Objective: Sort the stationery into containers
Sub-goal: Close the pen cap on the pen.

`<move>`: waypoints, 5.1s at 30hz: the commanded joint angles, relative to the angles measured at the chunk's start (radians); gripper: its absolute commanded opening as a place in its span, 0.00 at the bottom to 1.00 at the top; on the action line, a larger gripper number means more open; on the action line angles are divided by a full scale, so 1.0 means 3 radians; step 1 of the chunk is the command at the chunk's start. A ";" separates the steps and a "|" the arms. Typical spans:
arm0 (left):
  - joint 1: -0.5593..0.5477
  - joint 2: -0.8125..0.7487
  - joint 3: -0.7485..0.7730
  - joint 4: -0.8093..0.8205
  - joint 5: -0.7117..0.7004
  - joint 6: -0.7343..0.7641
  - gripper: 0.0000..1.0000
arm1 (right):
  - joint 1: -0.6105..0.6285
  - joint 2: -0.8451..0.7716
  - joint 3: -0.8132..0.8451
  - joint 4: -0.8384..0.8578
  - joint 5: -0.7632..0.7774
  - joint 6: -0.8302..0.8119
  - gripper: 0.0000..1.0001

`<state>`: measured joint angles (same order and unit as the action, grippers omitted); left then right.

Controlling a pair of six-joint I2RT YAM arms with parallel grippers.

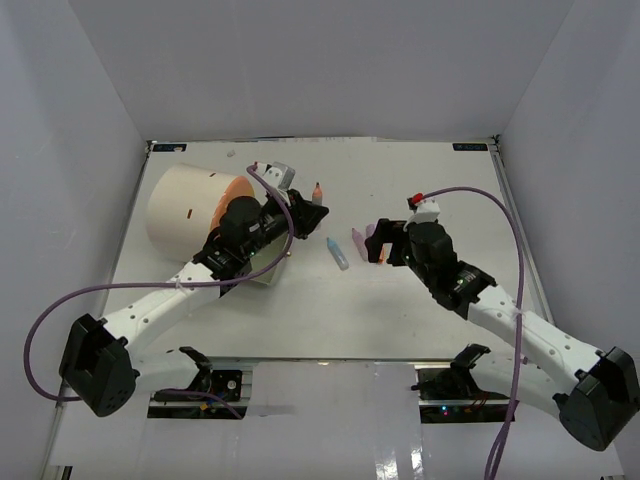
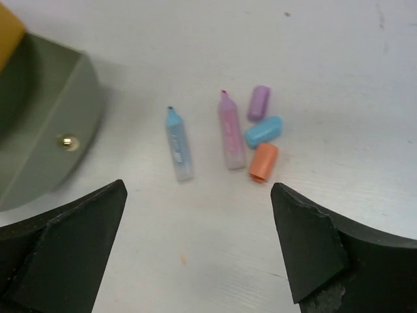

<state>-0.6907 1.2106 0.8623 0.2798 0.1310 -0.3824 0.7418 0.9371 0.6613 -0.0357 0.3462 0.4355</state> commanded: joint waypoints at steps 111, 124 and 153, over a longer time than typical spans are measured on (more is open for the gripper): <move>0.0272 -0.0645 -0.0645 0.0156 0.0744 0.0538 0.24 | 0.0897 0.1085 0.1303 0.1515 0.0375 -0.0388 0.08; 0.0272 -0.0630 -0.0650 0.0162 0.0755 0.0538 0.25 | 0.0938 0.1141 0.1293 0.1535 0.0273 -0.0342 0.08; 0.0293 -0.0819 -0.0803 0.0407 0.0576 0.0411 0.24 | 0.1081 0.1125 0.1033 0.1515 0.0314 -0.0194 0.08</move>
<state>-0.6125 1.0023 0.6270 0.3260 0.3241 -0.2459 1.0500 1.2930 0.9955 0.3923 0.4282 0.3592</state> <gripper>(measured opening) 0.280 0.340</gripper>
